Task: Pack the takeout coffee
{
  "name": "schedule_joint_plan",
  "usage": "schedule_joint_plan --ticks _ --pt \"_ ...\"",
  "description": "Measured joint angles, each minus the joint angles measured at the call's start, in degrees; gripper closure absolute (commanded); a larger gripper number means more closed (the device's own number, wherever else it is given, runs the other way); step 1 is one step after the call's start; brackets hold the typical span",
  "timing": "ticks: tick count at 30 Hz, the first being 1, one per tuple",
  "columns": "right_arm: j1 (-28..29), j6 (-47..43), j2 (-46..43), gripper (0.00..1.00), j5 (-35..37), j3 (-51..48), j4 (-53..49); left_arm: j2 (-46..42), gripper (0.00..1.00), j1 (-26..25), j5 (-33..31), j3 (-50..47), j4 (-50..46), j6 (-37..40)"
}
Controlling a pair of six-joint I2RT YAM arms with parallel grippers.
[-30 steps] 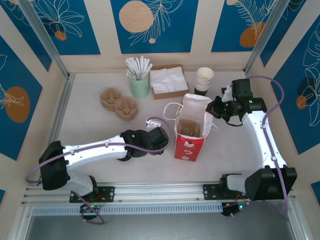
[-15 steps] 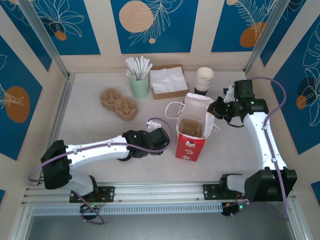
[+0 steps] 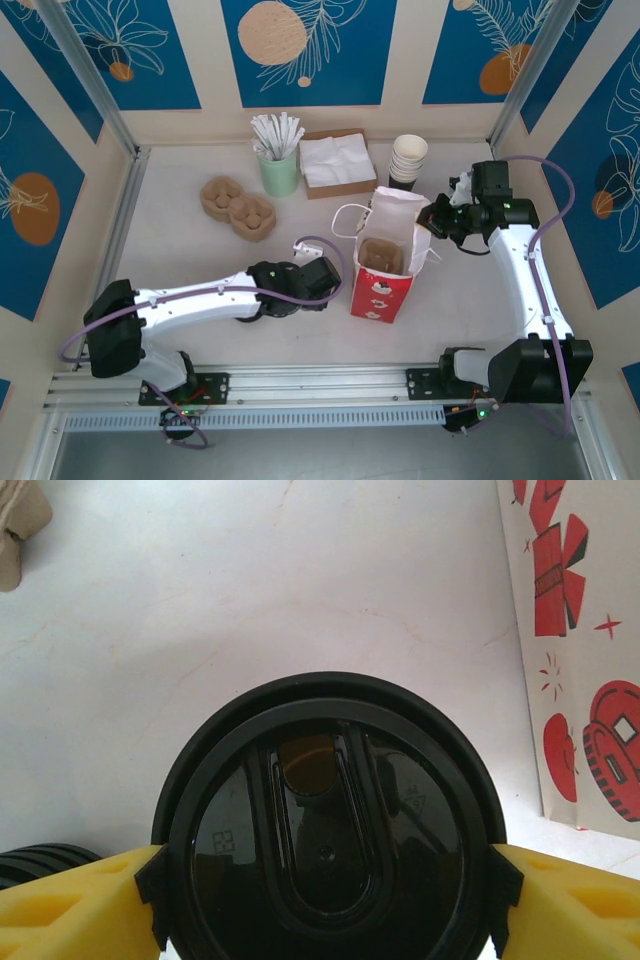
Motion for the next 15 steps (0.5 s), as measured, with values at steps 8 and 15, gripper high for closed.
schedule_joint_plan --ticks 8,15 --pt "-0.5 -0.4 0.0 0.93 -0.4 0.0 0.0 0.3 0.24 -0.1 0.0 0.0 0.2 -1.2" --pt "-0.5 -0.4 0.0 0.93 -0.8 0.0 0.0 0.4 0.29 -0.2 0.0 0.0 0.3 -1.4"
